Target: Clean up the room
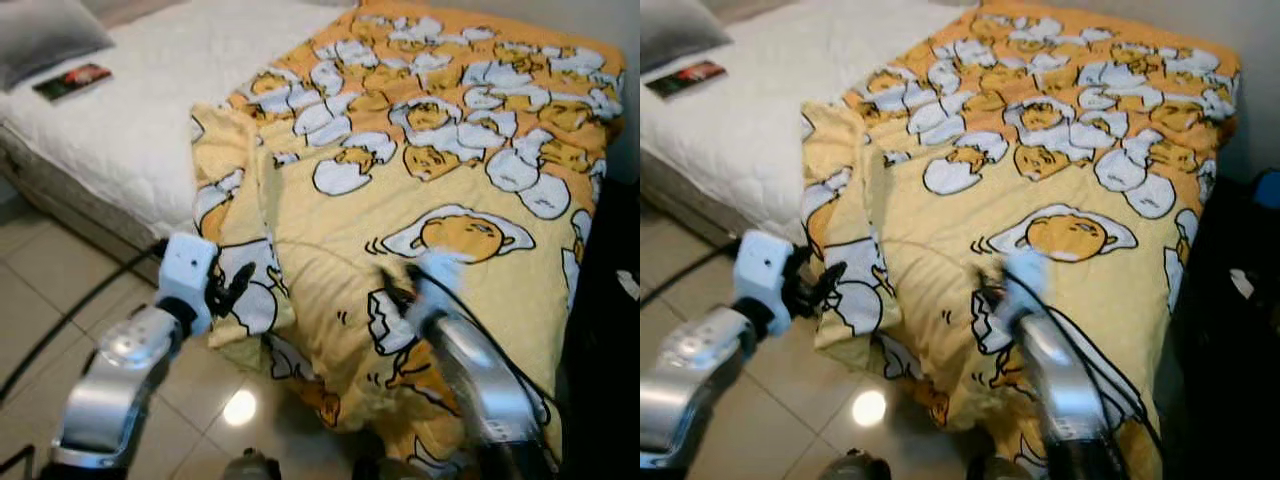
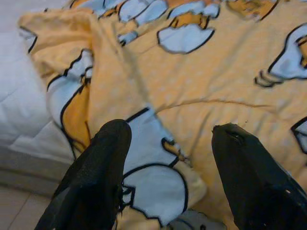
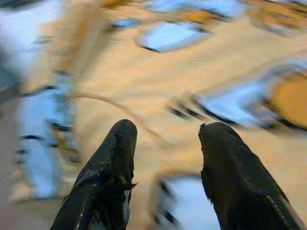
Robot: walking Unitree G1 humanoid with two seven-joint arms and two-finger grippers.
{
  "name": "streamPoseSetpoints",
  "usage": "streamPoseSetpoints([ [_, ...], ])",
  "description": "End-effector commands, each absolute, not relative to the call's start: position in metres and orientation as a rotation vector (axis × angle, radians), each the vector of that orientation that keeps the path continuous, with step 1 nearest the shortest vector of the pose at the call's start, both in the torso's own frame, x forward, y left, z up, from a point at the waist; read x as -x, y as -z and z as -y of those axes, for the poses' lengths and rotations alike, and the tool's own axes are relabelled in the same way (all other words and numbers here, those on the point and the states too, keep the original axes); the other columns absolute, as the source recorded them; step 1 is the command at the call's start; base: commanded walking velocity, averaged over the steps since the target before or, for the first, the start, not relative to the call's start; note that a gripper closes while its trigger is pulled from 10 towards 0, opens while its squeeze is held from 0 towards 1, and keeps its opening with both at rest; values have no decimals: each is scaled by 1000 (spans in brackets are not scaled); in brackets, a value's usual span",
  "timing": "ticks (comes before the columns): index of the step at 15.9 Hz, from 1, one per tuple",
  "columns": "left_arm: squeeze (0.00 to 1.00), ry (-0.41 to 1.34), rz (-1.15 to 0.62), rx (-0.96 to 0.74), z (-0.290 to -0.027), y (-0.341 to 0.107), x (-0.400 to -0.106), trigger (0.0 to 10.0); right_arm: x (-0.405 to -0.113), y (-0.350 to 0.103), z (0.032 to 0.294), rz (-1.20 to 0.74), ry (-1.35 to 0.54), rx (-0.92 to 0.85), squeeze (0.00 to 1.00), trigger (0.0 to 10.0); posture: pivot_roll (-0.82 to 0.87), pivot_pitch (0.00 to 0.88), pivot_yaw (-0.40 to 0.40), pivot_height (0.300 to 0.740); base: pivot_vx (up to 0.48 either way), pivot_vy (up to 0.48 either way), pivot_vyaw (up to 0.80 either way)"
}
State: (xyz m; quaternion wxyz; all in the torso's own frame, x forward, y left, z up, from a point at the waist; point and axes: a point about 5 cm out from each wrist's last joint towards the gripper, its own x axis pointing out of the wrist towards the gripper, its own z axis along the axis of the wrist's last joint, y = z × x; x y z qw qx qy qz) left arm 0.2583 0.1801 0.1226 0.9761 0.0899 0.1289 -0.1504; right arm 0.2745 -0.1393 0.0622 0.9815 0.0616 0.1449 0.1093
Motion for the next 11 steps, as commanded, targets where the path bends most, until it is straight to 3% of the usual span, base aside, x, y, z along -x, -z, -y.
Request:
streamPoseSetpoints([
  [1,341,281,-255,-202,-181,-122,-259,10000,-275,-68,145,-272,-180,-129,0,10000,-64,23,36,740,0,251,0],
  [4,337,247,-219,-219,-176,-124,-267,10000,-252,-56,174,-317,-14,-124,0,10000,-75,11,47,740,0,480,0],
  [11,337,243,-201,-240,-175,-123,-272,10000,-244,-57,163,-346,-4,-156,0,10000,-86,0,48,740,0,480,0],
])
